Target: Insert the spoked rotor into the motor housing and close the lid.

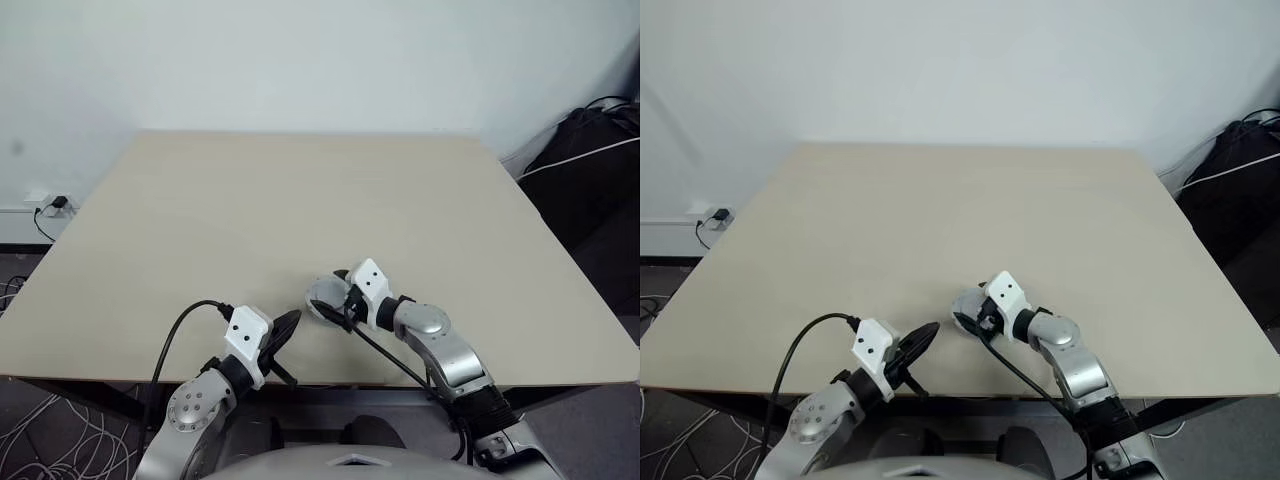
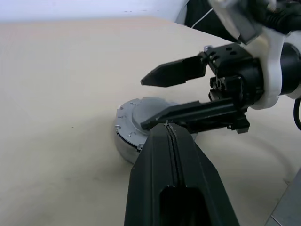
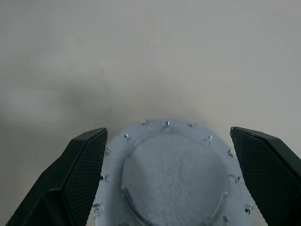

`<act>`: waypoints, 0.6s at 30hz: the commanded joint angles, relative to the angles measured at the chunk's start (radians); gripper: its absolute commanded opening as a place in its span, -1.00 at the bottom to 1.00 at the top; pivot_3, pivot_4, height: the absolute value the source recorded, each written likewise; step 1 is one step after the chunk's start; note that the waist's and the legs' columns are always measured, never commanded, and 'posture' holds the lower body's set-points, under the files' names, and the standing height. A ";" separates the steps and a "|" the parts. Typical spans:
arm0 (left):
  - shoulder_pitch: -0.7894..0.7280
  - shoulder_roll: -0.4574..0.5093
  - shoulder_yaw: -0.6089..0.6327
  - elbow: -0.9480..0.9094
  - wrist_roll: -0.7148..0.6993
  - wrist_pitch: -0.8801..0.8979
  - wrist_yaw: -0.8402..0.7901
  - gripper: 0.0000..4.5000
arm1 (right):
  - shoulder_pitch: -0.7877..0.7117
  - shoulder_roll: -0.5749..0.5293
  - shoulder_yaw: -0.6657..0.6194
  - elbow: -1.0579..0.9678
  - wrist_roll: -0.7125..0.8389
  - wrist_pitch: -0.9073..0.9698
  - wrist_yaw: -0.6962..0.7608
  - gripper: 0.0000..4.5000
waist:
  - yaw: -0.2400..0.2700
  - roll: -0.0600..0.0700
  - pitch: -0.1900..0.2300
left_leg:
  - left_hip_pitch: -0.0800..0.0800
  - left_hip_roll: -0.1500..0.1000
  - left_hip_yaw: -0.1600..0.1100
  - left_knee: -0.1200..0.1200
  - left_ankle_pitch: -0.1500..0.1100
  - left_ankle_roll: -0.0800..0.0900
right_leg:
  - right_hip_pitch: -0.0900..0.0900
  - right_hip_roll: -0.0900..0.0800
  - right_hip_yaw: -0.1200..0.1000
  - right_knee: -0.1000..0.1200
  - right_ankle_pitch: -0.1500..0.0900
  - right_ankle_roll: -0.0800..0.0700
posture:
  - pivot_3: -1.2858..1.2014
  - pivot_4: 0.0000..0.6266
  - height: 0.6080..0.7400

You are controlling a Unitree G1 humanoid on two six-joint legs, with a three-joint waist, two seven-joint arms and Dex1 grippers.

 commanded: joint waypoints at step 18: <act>-0.017 -0.003 0.003 -0.029 -0.012 -0.005 -0.007 -1.00 | 0.038 -0.010 -0.042 -0.074 0.021 0.037 -0.003 0.43 | 0.002 0.000 0.000 | 0.001 0.000 0.002 0.000 0.000 0.000 | 0.000 -0.001 0.002 0.001 0.000 0.000 | 0.03 -1.00 1.00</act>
